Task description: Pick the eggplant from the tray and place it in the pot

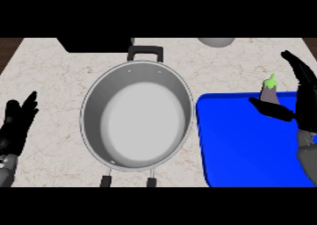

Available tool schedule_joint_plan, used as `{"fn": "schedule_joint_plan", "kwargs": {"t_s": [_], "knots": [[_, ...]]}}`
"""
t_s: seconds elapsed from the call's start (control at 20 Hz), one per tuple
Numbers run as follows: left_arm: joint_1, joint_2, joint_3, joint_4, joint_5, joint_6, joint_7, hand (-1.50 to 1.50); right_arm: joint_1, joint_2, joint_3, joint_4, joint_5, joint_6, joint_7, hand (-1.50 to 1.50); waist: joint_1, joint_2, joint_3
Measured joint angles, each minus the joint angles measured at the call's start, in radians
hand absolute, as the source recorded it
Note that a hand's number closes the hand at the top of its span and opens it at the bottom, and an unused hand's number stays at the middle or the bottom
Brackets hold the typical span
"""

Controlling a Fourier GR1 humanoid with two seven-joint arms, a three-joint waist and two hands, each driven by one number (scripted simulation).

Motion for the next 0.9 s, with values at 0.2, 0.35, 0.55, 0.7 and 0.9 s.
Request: {"fn": "schedule_joint_plan", "kwargs": {"t_s": [0.2, 0.35, 0.55, 0.7, 0.9], "knots": [[0.012, 0.000, -0.007, -0.016, -0.018, 0.013, 0.026, 0.00, -0.019, -0.075, 0.041, -0.061, 0.113, 0.148, 0.231, -1.50, -0.001, -0.004, -0.002], [0.009, -0.012, -0.014, -0.029, -0.028, 0.023, 0.039, 0.00, -0.068, -0.115, 0.073, -0.112, 0.149, 0.308, 0.402, -1.50, 0.001, -0.005, -0.003], [-0.002, -0.014, -0.013, -0.034, -0.033, 0.020, 0.059, 0.00, -0.133, -0.145, 0.111, -0.150, 0.127, 0.544, 0.581, -1.50, 0.006, -0.004, -0.003], [-0.018, -0.012, -0.006, -0.025, -0.036, 0.014, 0.068, 0.00, -0.174, -0.130, 0.132, -0.169, 0.068, 0.708, 0.706, -1.50, 0.006, -0.002, -0.002], [-0.009, -0.022, 0.000, -0.032, -0.051, 0.017, 0.069, 0.00, -0.215, -0.091, 0.131, -0.184, -0.011, 0.835, 0.794, -1.50, 0.009, -0.001, -0.001]]}}
